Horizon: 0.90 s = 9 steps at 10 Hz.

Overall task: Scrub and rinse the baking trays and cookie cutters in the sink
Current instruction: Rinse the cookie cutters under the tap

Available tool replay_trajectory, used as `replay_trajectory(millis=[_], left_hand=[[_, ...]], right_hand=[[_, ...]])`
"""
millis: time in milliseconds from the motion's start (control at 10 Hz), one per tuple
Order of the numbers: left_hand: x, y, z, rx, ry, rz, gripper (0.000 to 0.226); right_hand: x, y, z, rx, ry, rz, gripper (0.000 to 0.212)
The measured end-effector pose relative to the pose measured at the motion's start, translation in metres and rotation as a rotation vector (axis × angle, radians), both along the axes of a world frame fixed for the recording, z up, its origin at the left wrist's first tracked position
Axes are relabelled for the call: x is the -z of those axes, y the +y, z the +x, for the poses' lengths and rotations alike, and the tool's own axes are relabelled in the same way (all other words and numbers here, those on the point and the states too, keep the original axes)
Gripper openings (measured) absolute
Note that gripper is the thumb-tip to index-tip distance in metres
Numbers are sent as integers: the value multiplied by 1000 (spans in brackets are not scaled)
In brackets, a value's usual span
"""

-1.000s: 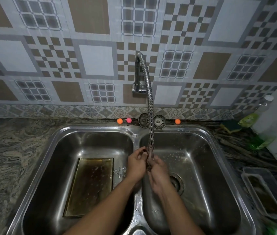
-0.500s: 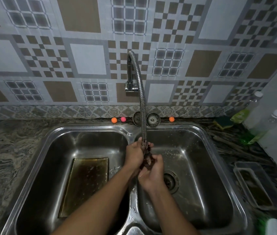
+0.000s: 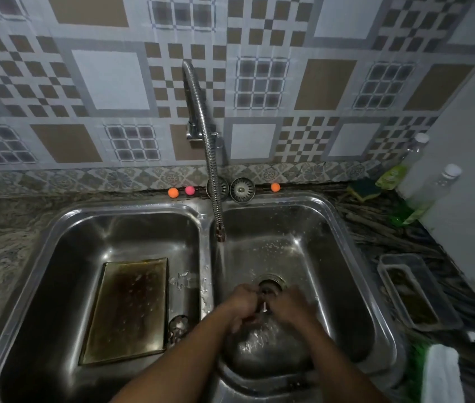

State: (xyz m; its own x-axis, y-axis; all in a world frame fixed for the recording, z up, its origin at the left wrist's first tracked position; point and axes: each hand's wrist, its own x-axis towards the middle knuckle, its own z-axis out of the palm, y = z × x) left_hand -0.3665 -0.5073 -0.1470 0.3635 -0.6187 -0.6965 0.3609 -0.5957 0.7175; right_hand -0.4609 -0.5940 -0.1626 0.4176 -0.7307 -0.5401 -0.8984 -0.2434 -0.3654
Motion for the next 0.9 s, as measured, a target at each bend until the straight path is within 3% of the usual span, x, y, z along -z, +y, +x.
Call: replay_trajectory(millis=[100,200,300,400,500,700,900], left_hand=[[11,-9,-21,-80,54,-2,22],[27,-9,-29,-186,102,21,20],[56,-1,-26,-231,-31,77,36],[81,5,-23,-162,-216,198,36],[92,10,-23,-101,-217,293,22],[91,7,-26,-83,-185,372,33],[59,4,-3,-239,-286,115,40]], right_hand=[[29,-19,-24,15,-43,-210,65],[57,-24,-28,1,-149,9,43],[63,-10,-22,-96,-162,210,32],[68,2,-17,-133,-186,287,40],[83,8,-11,-191,-136,322,44],[103,6,-8,-275,-82,326,40],[64,0,29,-55,-330,286,29]])
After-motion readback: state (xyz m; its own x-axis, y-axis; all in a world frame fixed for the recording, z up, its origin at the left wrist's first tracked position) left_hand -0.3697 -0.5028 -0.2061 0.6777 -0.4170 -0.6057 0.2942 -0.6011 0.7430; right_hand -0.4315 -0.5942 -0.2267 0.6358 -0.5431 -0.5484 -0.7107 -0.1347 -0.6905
